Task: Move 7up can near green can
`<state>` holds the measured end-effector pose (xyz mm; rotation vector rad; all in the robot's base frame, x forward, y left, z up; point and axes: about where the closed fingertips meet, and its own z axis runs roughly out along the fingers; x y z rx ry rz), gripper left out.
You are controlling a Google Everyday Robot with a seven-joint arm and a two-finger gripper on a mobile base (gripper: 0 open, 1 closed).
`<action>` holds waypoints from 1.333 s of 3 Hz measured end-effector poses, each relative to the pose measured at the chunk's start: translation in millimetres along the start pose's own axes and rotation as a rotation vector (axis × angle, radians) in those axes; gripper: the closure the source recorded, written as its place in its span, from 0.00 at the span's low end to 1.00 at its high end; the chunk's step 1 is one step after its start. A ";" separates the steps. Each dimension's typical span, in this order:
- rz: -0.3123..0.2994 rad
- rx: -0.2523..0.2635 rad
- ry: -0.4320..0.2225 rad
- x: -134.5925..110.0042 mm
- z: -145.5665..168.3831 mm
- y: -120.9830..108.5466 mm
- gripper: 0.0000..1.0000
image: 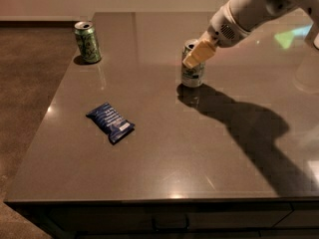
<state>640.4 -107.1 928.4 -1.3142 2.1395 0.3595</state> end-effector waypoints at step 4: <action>-0.094 -0.019 -0.045 -124.0 40.4 -30.3 1.00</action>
Offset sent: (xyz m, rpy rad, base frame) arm 0.0724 0.0707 0.0673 0.0103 -0.0713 0.0814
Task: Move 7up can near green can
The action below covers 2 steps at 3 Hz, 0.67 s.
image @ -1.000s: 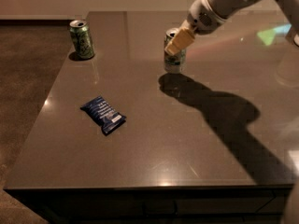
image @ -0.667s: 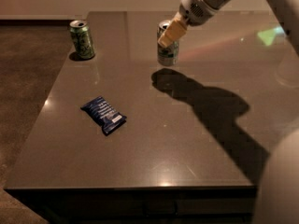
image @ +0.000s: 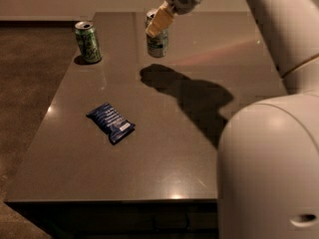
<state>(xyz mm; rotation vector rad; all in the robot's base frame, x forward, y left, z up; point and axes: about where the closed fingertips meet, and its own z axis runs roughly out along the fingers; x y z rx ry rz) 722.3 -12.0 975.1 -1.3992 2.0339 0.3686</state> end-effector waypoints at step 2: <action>0.004 -0.013 -0.035 -46.9 43.3 -1.2 1.00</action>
Offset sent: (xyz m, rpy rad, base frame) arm 0.0368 0.0893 -0.0020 0.0586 0.0009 0.0016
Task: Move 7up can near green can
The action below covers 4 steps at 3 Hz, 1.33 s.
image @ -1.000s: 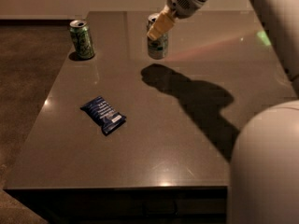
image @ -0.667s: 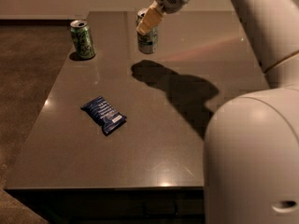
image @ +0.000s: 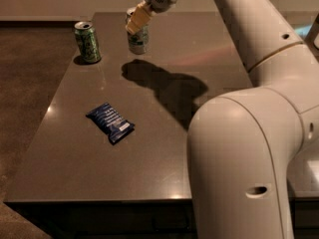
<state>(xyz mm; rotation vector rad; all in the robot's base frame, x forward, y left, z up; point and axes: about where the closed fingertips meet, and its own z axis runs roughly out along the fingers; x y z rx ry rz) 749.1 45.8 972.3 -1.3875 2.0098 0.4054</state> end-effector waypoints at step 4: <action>0.051 -0.022 -0.008 -38.1 76.9 35.4 1.00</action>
Offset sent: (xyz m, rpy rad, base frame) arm -0.0043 0.0761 -0.0282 0.0479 0.0301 -0.0381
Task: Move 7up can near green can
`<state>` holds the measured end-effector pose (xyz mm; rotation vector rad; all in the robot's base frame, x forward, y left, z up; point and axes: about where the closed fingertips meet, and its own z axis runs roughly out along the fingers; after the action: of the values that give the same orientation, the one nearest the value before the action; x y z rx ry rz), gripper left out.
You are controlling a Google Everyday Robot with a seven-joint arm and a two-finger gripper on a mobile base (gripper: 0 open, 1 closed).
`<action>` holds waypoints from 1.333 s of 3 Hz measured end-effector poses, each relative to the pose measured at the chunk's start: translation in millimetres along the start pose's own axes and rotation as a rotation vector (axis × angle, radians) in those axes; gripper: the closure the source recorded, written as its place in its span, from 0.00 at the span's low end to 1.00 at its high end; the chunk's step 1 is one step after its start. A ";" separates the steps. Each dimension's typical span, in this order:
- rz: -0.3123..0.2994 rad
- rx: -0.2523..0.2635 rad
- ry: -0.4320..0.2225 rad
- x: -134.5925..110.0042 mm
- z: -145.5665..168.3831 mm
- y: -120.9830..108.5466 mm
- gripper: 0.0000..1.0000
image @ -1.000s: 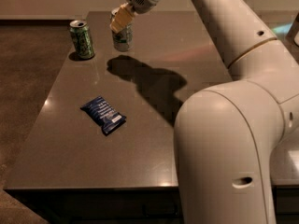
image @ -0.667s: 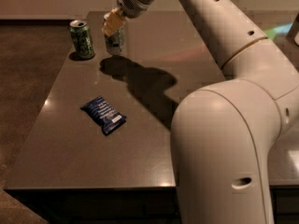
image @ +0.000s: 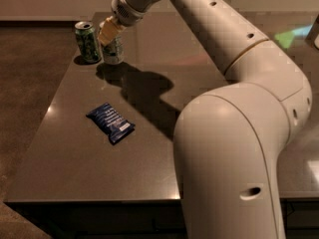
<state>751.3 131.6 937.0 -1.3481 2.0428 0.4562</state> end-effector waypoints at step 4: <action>-0.019 -0.027 0.058 -7.3 32.1 14.6 0.12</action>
Offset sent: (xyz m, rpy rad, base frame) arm -0.0027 0.0342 -0.0077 -0.0438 0.0210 0.0339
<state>750.3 161.9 917.5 -1.4105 2.0759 0.4432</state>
